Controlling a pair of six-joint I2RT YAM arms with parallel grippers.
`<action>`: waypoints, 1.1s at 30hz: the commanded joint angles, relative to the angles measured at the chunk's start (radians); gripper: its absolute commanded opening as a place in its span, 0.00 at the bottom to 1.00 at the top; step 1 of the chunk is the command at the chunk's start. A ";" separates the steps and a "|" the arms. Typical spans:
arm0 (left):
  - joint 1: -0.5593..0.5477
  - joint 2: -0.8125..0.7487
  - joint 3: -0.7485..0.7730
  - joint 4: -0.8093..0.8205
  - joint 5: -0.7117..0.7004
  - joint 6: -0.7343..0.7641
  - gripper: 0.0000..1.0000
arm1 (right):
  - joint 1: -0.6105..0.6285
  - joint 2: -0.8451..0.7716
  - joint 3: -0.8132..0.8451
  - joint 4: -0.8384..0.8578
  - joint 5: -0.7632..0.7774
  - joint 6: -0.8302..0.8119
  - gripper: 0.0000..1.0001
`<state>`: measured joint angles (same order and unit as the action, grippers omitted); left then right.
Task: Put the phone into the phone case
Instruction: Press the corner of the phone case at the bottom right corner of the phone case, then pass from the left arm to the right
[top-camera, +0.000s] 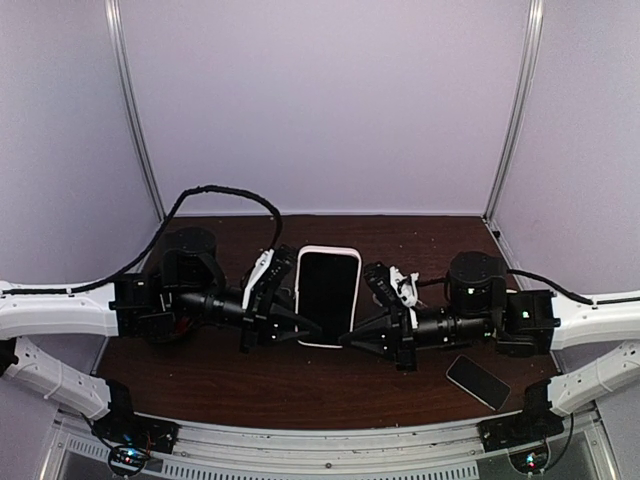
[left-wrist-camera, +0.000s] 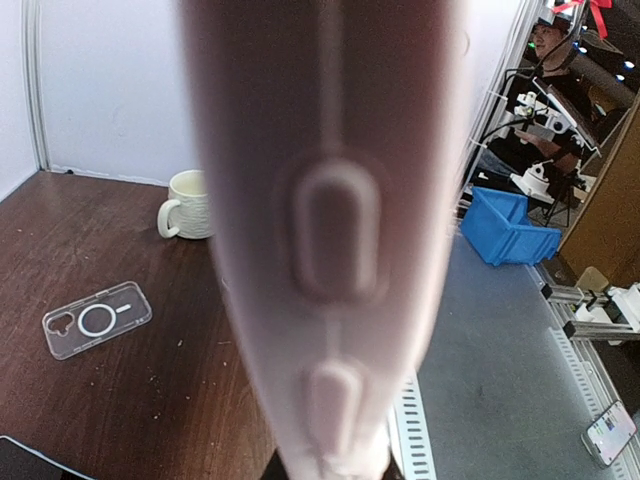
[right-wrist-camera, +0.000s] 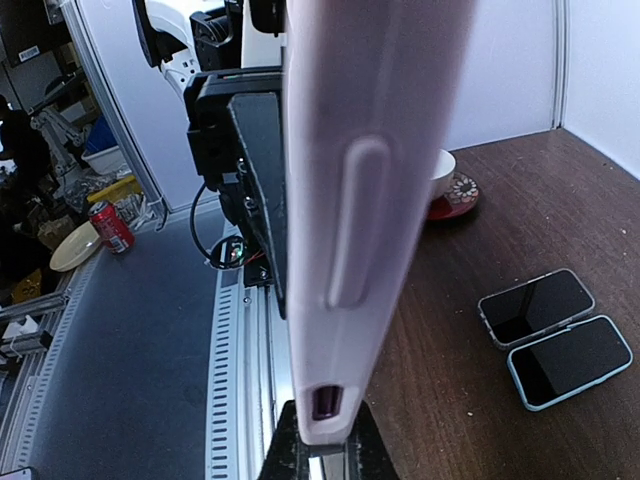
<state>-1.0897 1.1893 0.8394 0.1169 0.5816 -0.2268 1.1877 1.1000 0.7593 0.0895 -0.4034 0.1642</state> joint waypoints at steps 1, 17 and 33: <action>-0.005 -0.029 0.007 0.103 0.015 0.012 0.00 | -0.010 -0.004 0.025 0.029 -0.001 0.016 0.00; -0.006 -0.020 0.006 0.094 0.009 0.018 0.00 | -0.021 -0.030 0.148 -0.058 0.009 0.018 0.41; 0.001 -0.019 0.113 -0.242 -0.408 -0.045 0.82 | -0.173 0.018 0.187 -0.216 0.068 0.207 0.00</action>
<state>-1.0912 1.1851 0.8585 0.0532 0.4526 -0.2340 1.0897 1.0985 0.9054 -0.0387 -0.3798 0.2710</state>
